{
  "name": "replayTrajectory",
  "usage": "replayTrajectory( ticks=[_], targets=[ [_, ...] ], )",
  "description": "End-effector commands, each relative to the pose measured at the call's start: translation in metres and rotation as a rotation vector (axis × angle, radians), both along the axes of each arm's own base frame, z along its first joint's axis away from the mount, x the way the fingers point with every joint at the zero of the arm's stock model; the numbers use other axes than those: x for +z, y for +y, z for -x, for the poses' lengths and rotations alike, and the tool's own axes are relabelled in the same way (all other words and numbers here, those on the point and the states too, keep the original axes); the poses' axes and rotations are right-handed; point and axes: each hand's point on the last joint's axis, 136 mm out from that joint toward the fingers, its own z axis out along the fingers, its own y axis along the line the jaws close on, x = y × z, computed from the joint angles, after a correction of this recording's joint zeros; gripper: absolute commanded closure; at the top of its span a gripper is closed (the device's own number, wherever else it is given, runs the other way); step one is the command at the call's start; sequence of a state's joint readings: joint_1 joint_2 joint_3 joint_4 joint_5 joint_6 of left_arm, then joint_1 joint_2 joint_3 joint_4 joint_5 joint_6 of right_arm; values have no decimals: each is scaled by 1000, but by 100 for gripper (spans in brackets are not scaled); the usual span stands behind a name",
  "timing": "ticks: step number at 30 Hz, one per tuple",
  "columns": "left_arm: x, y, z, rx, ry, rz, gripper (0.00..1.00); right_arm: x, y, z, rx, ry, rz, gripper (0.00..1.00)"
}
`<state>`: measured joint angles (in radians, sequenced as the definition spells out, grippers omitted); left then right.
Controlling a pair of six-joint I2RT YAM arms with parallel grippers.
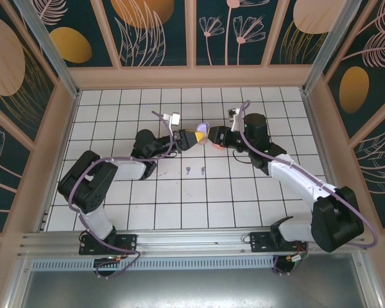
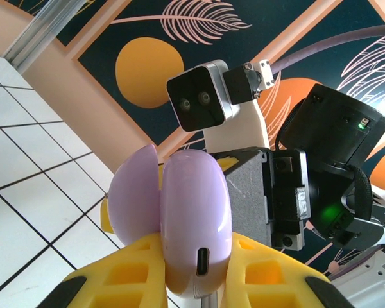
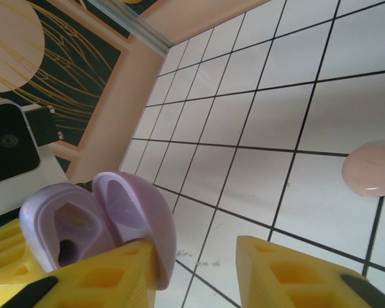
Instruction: Insert wireless bluetooth earbuds into charging case
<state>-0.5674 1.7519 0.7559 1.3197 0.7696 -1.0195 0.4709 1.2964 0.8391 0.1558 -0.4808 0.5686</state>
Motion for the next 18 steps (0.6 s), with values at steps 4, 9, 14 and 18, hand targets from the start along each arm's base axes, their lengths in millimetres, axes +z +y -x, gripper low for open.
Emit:
replayTrajectory(
  ticks=[4,9,14,18],
  targets=[
    [21,-1,10,-37,-71,48,100,23,8,-8,15,-61,-35,89],
    [12,-1,5,-25,-45,38,100,28,10,-6,25,-70,-33,100],
    [3,-1,0,1,-14,28,78,25,7,-6,11,-67,-21,100],
    [-4,1,-7,43,5,11,50,23,2,-5,-14,-66,-6,100]
  ],
)
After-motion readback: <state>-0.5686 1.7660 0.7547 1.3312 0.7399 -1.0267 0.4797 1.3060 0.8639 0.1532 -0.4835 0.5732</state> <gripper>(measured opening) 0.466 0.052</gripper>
